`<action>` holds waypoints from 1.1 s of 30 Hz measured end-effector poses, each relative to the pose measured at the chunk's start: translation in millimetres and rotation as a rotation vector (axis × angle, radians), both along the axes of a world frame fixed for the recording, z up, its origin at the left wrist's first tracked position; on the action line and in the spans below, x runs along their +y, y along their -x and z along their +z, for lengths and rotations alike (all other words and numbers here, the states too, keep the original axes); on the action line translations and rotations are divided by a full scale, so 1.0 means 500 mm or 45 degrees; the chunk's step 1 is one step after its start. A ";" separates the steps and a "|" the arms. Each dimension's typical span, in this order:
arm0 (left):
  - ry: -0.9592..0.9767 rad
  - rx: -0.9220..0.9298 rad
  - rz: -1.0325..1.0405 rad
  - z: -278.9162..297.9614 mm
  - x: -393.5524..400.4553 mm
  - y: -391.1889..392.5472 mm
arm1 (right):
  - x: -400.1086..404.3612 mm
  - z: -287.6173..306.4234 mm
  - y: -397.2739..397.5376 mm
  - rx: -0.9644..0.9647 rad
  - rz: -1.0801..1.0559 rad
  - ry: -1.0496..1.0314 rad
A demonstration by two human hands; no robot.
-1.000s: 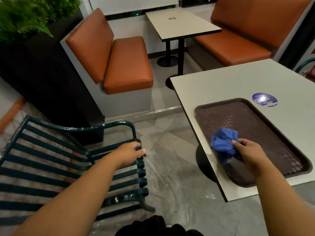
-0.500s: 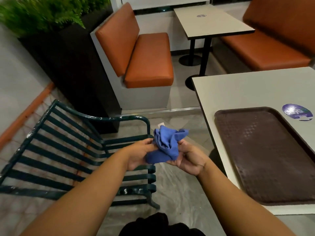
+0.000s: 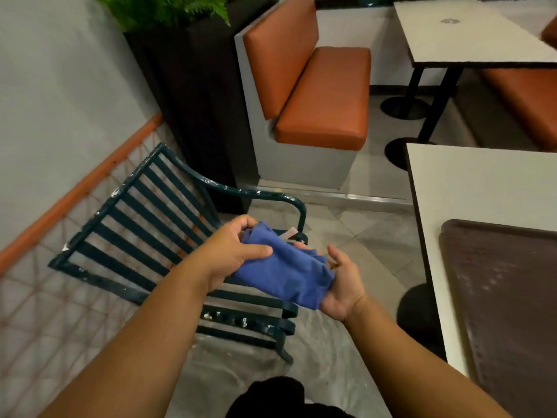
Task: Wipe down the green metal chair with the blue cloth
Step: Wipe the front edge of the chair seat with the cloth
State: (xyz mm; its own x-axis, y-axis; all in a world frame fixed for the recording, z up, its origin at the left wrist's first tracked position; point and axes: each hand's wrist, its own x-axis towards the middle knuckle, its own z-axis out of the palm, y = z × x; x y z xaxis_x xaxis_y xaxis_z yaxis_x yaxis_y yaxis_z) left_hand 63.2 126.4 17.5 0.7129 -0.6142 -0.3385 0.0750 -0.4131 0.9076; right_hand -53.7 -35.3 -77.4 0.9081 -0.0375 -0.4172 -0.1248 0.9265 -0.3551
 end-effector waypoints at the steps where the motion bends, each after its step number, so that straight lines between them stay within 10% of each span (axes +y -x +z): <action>1: -0.026 -0.022 -0.017 0.000 0.007 -0.005 | 0.001 -0.005 -0.007 -0.010 0.058 0.000; 8: -0.115 -0.077 0.050 -0.036 0.049 -0.031 | 0.008 -0.032 -0.057 -0.009 0.557 0.498; 19: -0.237 -0.209 0.228 -0.156 0.079 -0.033 | 0.078 -0.070 -0.084 -0.325 0.627 0.013; 33: -0.343 -0.352 0.226 -0.317 0.072 -0.032 | 0.103 -0.227 -0.090 0.007 0.626 0.006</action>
